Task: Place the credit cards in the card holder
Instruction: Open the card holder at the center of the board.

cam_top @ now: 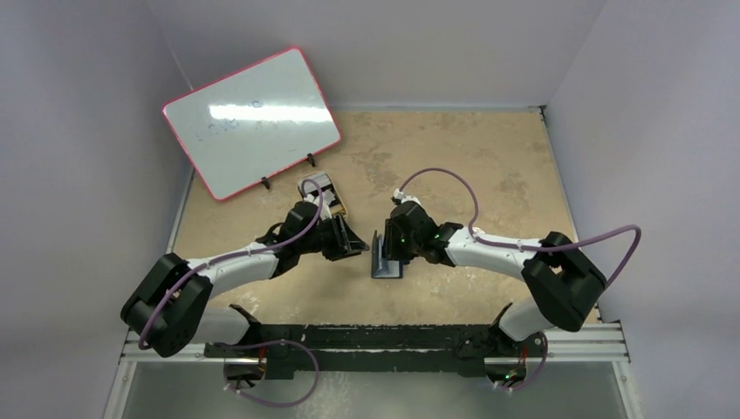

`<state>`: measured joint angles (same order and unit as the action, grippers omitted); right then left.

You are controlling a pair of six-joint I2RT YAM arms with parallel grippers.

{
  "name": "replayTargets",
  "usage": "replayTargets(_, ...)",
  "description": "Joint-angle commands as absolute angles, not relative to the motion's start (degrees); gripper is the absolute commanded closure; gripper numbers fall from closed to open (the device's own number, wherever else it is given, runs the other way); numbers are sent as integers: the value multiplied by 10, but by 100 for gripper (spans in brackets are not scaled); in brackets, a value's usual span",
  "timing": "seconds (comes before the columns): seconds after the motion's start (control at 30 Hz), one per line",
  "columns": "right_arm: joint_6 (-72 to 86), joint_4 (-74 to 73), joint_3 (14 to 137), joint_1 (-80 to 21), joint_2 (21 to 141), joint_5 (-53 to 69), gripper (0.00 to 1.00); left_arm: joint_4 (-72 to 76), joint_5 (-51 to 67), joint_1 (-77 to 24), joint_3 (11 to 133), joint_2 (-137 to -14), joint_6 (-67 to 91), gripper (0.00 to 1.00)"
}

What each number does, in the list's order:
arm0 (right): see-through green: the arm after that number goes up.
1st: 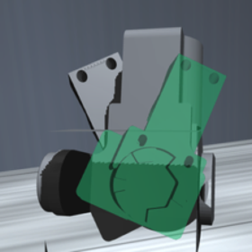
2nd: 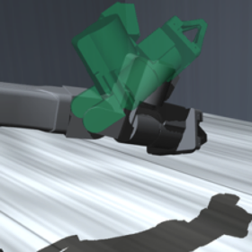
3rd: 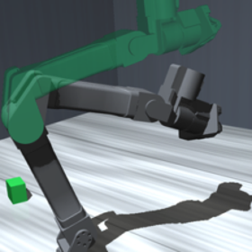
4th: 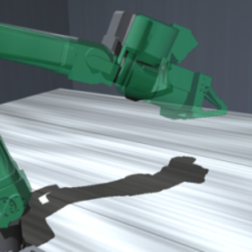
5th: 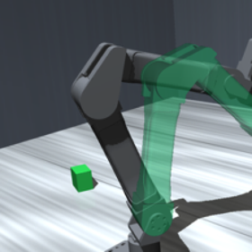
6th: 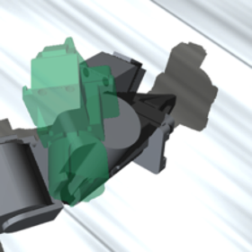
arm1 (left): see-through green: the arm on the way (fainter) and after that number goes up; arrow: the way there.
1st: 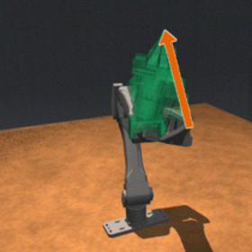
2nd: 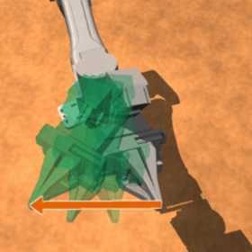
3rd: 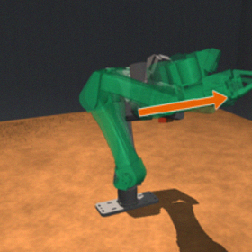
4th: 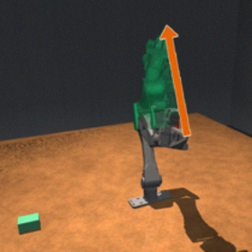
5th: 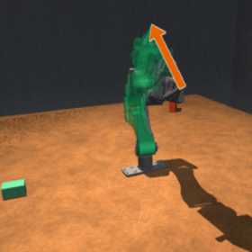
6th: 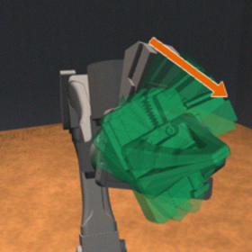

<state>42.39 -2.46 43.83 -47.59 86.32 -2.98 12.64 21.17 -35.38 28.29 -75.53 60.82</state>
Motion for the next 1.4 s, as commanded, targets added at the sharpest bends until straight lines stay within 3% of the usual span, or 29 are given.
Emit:
replayTargets(0.0,394,9,464,-475,829,-12,66,135,202,-355,308,-749,598,63)
replayTargets(0.4,390,32,482,-475,864,10,65,147,202,-355,307,-762,592,58)
replayTargets(0.73,390,27,478,-475,876,3,68,156,207,-356,314,-798,583,62)
replayTargets(1.1,390,14,465,-475,889,17,69,127,205,-356,331,-796,568,99)
replayTargets(1.37,383,13,465,-474,892,20,69,154,207,-355,313,-782,573,100)
